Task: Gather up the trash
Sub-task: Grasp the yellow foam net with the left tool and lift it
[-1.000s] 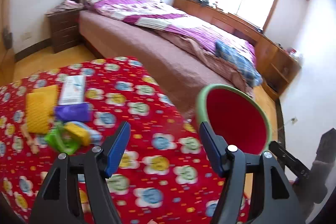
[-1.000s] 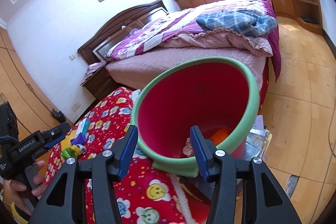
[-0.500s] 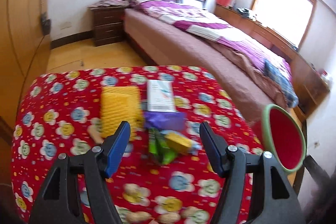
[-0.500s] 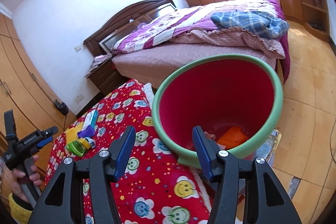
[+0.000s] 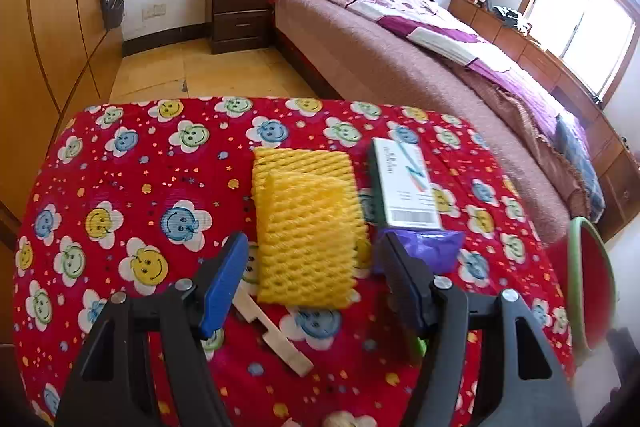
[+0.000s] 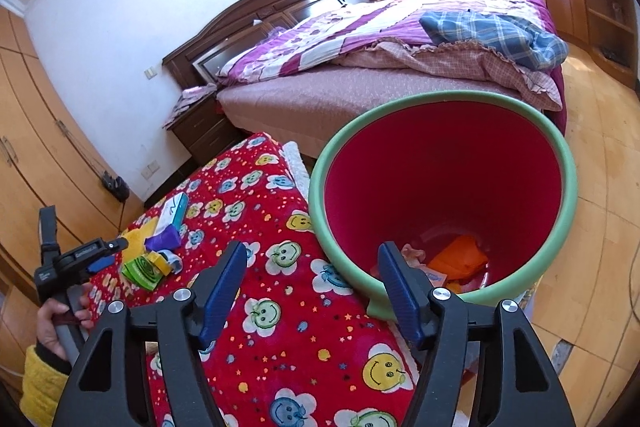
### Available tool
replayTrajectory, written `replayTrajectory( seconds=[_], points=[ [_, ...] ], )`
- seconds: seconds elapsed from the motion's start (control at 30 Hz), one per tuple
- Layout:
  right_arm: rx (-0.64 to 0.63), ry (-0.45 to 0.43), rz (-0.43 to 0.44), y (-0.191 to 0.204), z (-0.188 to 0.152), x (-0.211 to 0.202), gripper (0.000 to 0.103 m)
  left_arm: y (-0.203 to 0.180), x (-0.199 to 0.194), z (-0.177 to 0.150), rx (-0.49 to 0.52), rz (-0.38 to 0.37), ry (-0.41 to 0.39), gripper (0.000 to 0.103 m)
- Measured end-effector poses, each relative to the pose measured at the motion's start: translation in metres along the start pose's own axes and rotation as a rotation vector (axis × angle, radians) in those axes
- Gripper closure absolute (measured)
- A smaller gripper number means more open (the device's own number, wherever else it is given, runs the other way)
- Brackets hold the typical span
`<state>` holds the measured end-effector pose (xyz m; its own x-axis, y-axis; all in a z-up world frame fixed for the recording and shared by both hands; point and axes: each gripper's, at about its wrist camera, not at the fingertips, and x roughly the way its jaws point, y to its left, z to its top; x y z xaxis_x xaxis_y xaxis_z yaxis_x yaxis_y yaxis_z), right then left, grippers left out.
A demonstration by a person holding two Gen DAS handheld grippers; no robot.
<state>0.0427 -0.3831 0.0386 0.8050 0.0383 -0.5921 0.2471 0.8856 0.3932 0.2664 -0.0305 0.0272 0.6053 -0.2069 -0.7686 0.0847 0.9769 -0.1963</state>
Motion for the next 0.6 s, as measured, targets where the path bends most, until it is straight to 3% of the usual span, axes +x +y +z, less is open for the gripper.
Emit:
replayTrajectory(
  seconds=[0.13,0.23,0.43,0.6],
  points=[
    [-0.004,0.016,0.008,0.0,0.0,0.006,0.033,0.003,0.019,-0.001,-0.034,0.014,0.033,0.036],
    [-0.01,0.024,0.014,0.002,-0.001,0.01,0.033,0.004,0.027,-0.006,-0.059,-0.009,0.059,0.048],
    [-0.018,0.04,0.024,0.006,-0.003,0.015,0.033,-0.004,0.019,-0.016,-0.028,-0.08,0.039,0.082],
    [-0.041,0.039,0.033,0.014,-0.005,0.012,0.033,-0.004,-0.005,-0.023,-0.036,-0.106,-0.001,0.085]
  ],
)
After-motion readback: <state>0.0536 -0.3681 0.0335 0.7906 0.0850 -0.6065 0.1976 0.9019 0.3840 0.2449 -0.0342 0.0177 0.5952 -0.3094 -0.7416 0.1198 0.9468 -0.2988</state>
